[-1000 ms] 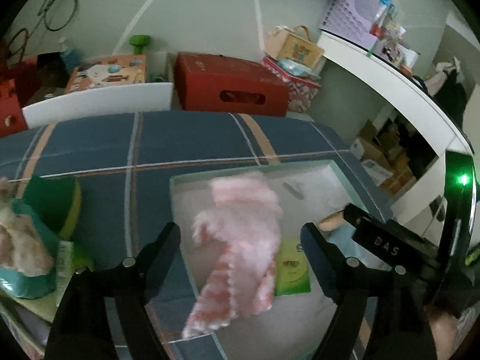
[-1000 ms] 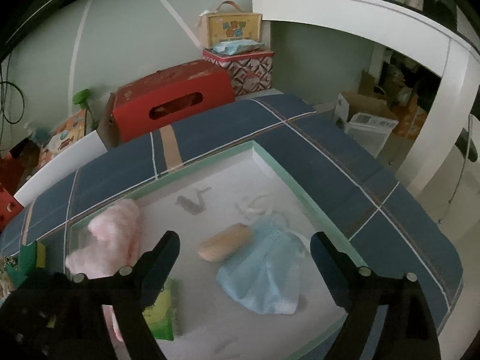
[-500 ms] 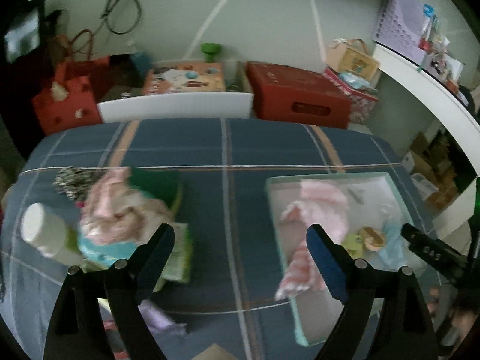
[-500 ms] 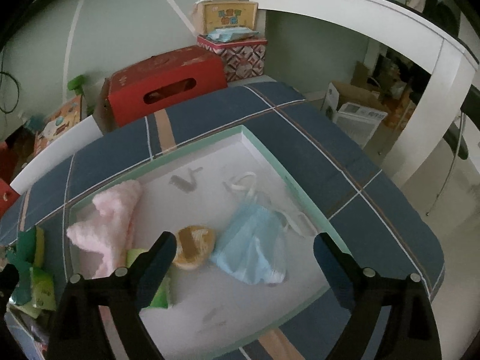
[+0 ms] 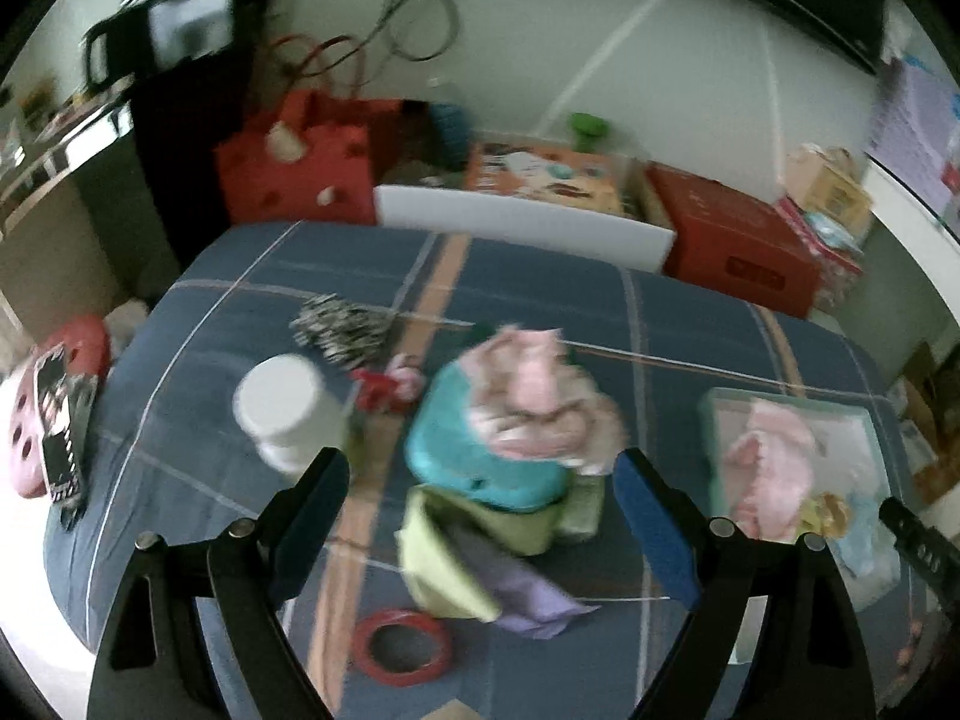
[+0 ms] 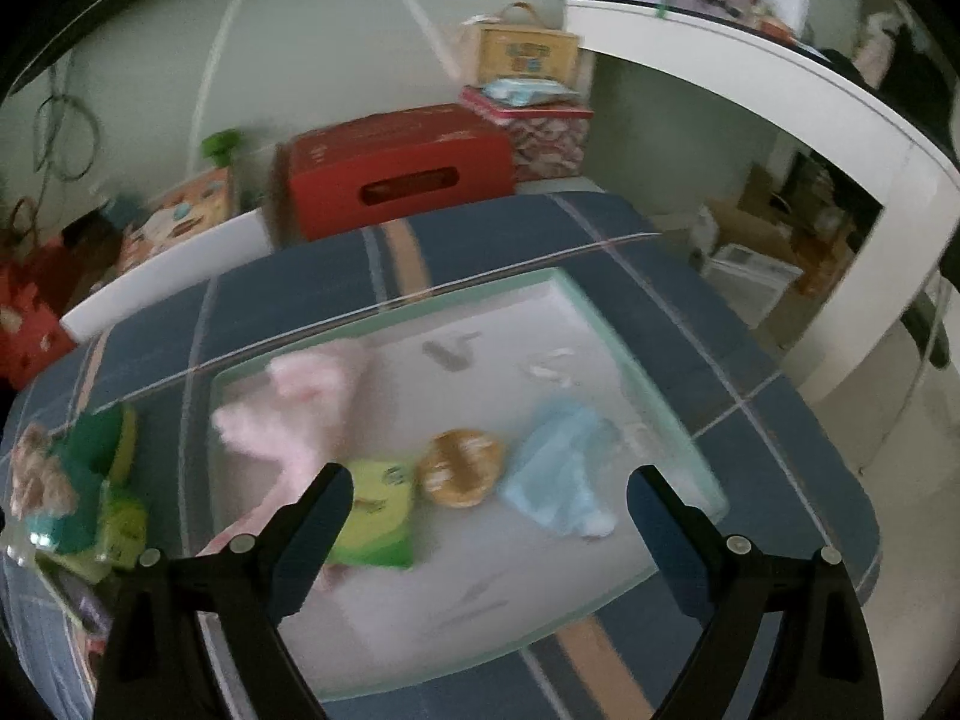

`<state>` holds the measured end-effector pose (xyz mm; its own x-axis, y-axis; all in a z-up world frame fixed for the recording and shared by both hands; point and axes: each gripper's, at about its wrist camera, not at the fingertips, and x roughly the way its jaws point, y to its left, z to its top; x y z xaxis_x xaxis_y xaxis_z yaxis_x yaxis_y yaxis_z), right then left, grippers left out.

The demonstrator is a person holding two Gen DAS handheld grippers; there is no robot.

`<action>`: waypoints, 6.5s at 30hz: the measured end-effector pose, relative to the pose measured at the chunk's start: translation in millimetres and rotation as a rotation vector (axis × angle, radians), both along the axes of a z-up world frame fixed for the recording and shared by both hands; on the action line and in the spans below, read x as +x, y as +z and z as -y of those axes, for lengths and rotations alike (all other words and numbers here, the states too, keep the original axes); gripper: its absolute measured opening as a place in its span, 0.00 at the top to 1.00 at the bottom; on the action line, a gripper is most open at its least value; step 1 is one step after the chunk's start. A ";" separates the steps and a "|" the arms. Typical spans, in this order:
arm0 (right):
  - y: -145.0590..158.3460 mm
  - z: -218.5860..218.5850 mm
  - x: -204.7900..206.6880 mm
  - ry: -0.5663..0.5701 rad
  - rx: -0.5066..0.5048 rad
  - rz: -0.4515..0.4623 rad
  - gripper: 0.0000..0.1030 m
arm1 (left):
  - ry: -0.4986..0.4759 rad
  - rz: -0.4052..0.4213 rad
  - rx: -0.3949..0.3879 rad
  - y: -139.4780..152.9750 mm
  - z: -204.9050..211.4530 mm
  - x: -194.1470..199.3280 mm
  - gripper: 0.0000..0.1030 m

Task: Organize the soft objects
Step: 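Withdraw both grippers from the tray toward the pile, then move the left gripper to the red tape roll while the right moves to the yellow-green cloth, then grasp the red tape roll with the left gripper while the right grasps the yellow-green cloth, then carry the tape roll and cloth into the white tray and release both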

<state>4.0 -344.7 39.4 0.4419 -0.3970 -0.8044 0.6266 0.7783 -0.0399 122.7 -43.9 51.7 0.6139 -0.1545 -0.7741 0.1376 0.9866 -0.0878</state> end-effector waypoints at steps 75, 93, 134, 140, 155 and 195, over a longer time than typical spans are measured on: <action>-73.0 -161.6 39.9 0.378 0.063 -0.167 0.08 | -0.050 -0.370 -0.021 -121.6 -20.5 -21.1 0.42; -45.7 -201.1 65.2 0.573 0.035 0.022 0.08 | 0.080 -0.279 -0.105 -90.9 -89.0 -9.5 0.42; -57.0 -293.5 103.2 0.815 0.031 0.055 0.74 | 0.244 -0.258 -0.172 -100.3 -159.4 -14.2 0.42; -59.4 -295.8 108.6 0.815 0.031 0.047 0.87 | 0.241 -0.259 -0.176 -100.3 -158.5 -13.9 0.42; -57.6 -290.1 109.6 0.818 0.069 0.062 0.98 | 0.232 -0.259 -0.170 -102.2 -156.3 -11.4 0.42; 94.8 -125.3 1.9 0.492 0.124 0.632 0.98 | -0.019 0.097 -0.118 14.1 -51.6 -42.9 0.43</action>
